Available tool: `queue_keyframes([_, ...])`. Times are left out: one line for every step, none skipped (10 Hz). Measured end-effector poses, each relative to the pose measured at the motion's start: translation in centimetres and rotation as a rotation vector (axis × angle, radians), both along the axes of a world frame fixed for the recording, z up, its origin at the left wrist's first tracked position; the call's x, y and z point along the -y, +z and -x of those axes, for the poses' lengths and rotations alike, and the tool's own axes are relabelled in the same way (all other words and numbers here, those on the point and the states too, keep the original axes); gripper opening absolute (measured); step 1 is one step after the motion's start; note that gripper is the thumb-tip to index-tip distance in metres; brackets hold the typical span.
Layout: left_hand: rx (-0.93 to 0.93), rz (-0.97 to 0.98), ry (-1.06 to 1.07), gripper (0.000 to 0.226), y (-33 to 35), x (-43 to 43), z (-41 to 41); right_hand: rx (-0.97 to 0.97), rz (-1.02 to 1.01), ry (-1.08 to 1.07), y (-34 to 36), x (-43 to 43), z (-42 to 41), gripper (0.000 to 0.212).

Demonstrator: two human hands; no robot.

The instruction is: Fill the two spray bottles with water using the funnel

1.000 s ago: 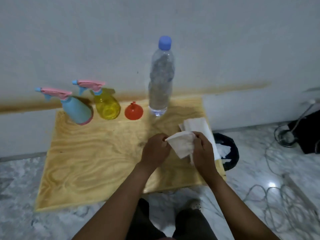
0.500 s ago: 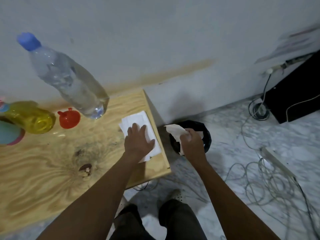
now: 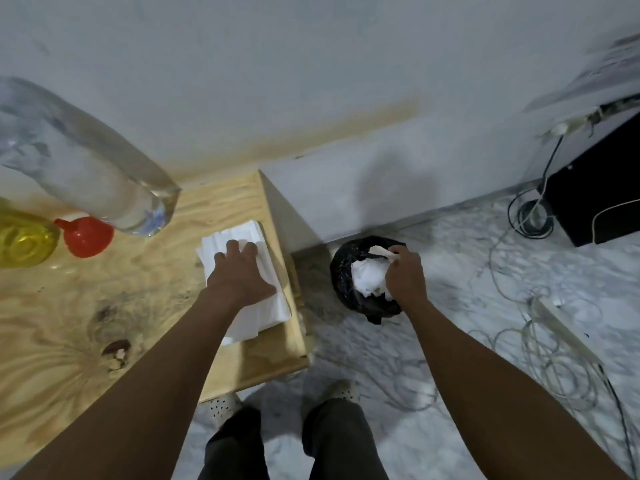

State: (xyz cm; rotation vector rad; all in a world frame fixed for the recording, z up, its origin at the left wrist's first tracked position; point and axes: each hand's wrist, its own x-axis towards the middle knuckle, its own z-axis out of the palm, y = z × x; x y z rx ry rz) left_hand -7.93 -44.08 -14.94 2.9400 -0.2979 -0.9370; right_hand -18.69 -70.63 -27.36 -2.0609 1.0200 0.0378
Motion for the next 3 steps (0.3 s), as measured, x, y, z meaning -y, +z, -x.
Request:
queue_keyframes([-0.001,-0.04,-0.002,0.084,-0.1,0.4,-0.4,-0.046,0.04,0.045,-2.7,2.1,-1.3,0.04])
queue_keyframes([0.006,-0.053,-0.016,0.086,-0.5,0.4,-0.6,-0.128,-0.049,0.029,-5.6,4.1,-1.9,0.043])
queue_keyframes([0.028,-0.037,-0.004,0.087,-0.8,0.1,-0.6,-0.11,-0.084,0.047,-8.0,5.3,-1.6,0.047])
